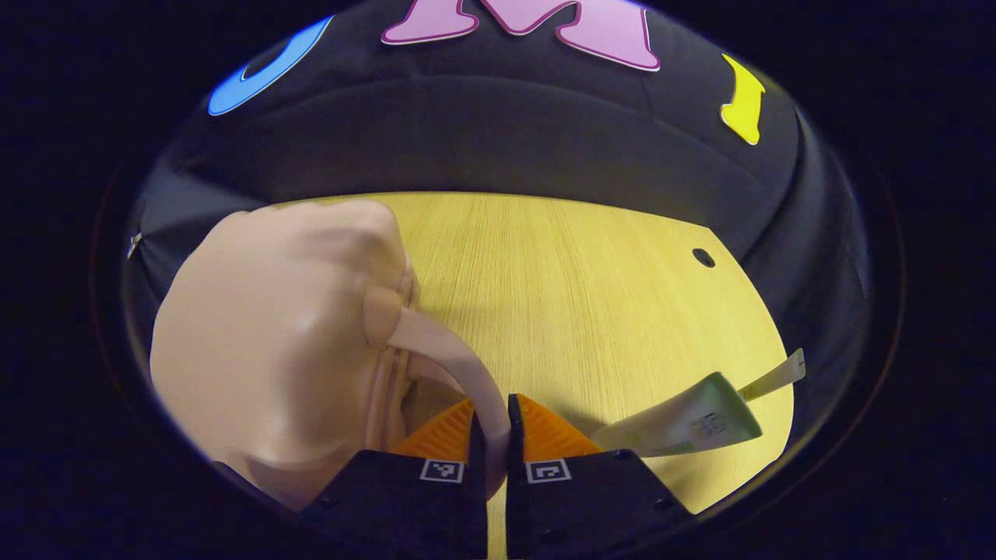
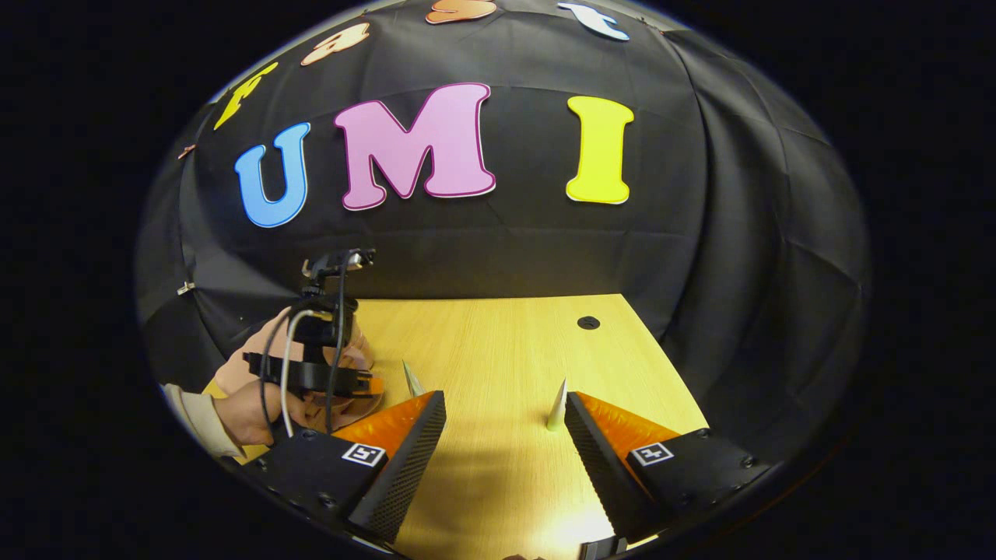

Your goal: First open the suitcase, pack the skin care products into it, and then close the suitcase.

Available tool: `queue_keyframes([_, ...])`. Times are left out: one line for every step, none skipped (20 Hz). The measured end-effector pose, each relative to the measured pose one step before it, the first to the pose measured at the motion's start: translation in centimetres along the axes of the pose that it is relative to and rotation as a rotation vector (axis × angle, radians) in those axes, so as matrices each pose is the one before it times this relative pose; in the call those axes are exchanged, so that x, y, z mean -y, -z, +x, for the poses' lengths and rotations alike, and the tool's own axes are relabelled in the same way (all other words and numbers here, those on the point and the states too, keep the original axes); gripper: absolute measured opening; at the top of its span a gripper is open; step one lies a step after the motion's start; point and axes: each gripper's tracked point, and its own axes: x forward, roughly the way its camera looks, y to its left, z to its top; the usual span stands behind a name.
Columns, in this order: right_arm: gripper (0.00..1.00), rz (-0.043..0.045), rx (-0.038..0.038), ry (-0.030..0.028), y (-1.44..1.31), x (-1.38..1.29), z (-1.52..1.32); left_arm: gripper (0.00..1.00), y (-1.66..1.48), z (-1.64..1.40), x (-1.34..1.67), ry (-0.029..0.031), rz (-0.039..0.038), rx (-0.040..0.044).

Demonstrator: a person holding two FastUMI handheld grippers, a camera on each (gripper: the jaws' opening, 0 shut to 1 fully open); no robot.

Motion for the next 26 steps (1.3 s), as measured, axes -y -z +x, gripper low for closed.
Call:
queue_keyframes([0.98,0.00363,0.00073,0.00157,-0.139,-0.041,0.073,0.14,-1.103,-1.052,-0.193,0.01048,-0.01116,0.01623])
queue_keyframes([0.98,-0.00118,0.00120,0.00155,-0.173,-0.084,0.056,0.13,-1.082,-1.240,0.031,0.03127,-0.02199,0.01060])
queue_keyframes([0.98,-0.00480,0.00304,0.00214,-0.162,-0.044,0.079,0.12,-1.240,-1.526,0.173,0.02902,-0.02741,0.01290])
queue_keyframes([0.98,-0.00596,0.00482,0.00239,-0.186,0.004,-0.057,0.12,-1.551,-1.675,-0.514,0.01371,-0.00047,0.02606])
queue_keyframes([0.98,-0.00412,0.00631,0.00052,-0.243,-0.086,0.041,0.12,-2.148,-1.838,-1.016,0.00225,0.02507,0.03550])
queue_keyframes([0.98,-0.00389,0.00457,0.00033,-0.218,-0.171,-0.141,0.12,-2.238,-1.832,-0.978,-0.00794,0.02705,0.04332])
queue_keyframes([0.98,-0.00452,0.00327,-0.00036,-0.208,-0.188,-0.047,0.12,-2.260,-1.730,-1.540,-0.01438,0.02978,0.04185])
queue_keyframes([0.98,-0.00366,0.00355,-0.00140,-0.138,-0.214,-0.019,0.12,-2.179,-1.820,-2.372,-0.02075,0.02438,0.03309])
queue_keyframes([0.98,-0.00161,-0.00017,-0.00257,-0.015,-0.241,-0.050,0.12,-1.786,-1.544,-2.741,-0.02364,0.01724,0.02319])
queue_keyframes([0.98,-0.00038,-0.00245,-0.00381,0.024,-0.381,0.022,0.12,-1.304,-1.224,-3.240,-0.03070,0.01912,0.02615])
queue_keyframes([0.98,-0.00517,-0.00216,-0.00666,0.019,-0.517,0.022,0.12,-0.724,-0.737,-3.243,-0.03653,0.02151,0.01692])
queue_keyframes([0.98,-0.02131,-0.00337,-0.00455,0.220,-0.484,0.013,0.12,-0.389,-0.944,-3.467,-0.04972,0.02523,0.00791])
queue_keyframes([0.98,-0.02532,-0.00436,0.00188,0.121,-0.265,0.027,0.12,-0.081,-0.151,-3.872,-0.05345,0.03171,0.01131])
queue_keyframes([0.98,-0.01317,-0.00126,-0.00089,0.033,-0.417,-0.009,0.12,0.359,0.349,-3.387,-0.04696,0.02159,0.00013])
queue_keyframes([0.98,-0.00033,-0.00103,-0.00260,-0.065,-0.383,-0.089,0.12,0.440,0.531,-3.394,-0.04008,0.01154,-0.00090])
queue_keyframes([0.98,0.00358,-0.00362,-0.00282,0.094,-0.485,-0.051,0.12,0.783,0.711,-2.940,-0.03895,0.01867,0.00895])
queue_keyframes([0.98,0.00340,-0.01217,-0.00156,0.222,-0.516,-0.027,0.12,1.046,1.213,-2.698,-0.04113,0.01789,0.00096])
queue_keyframes([0.98,0.00267,-0.01506,-0.00289,0.472,-0.486,0.079,0.12,1.189,1.144,-2.402,-0.03713,0.02097,-0.00162])
queue_keyframes([0.98,-0.00597,-0.00693,0.00244,0.254,-0.457,0.080,0.12,1.618,1.722,-2.096,-0.03126,0.01418,-0.00778])
queue_keyframes([0.98,-0.01608,-0.00158,0.00560,0.202,-0.313,0.089,0.12,1.727,1.711,-2.048,-0.01996,0.00232,-0.01755])
queue_keyframes([0.98,-0.02232,0.00343,-0.00520,0.030,-0.604,0.152,0.12,1.481,1.705,-1.356,-0.00401,-0.00783,-0.01494])
queue_keyframes([0.97,-0.02407,0.01497,-0.00967,-0.126,-0.681,0.048,0.12,1.551,2.111,-1.099,-0.01023,-0.00467,-0.02257])
queue_keyframes([0.97,-0.02131,0.01567,-0.00941,-0.150,-0.708,0.107,0.12,1.504,2.049,-1.278,-0.02684,0.00434,-0.03325])
queue_keyframes([0.97,-0.02125,0.00821,-0.00971,0.219,-0.762,0.029,0.12,1.850,1.733,0.033,0.00380,-0.00602,-0.03710])
queue_keyframes([0.97,-0.01708,0.00764,-0.00875,0.161,-0.754,0.101,0.11,1.793,1.899,0.495,0.01460,-0.00805,-0.03922])
queue_keyframes([0.97,-0.01317,0.00836,-0.00480,0.160,-0.574,0.208,0.11,2.183,1.796,0.002,0.01023,-0.01048,-0.05112])
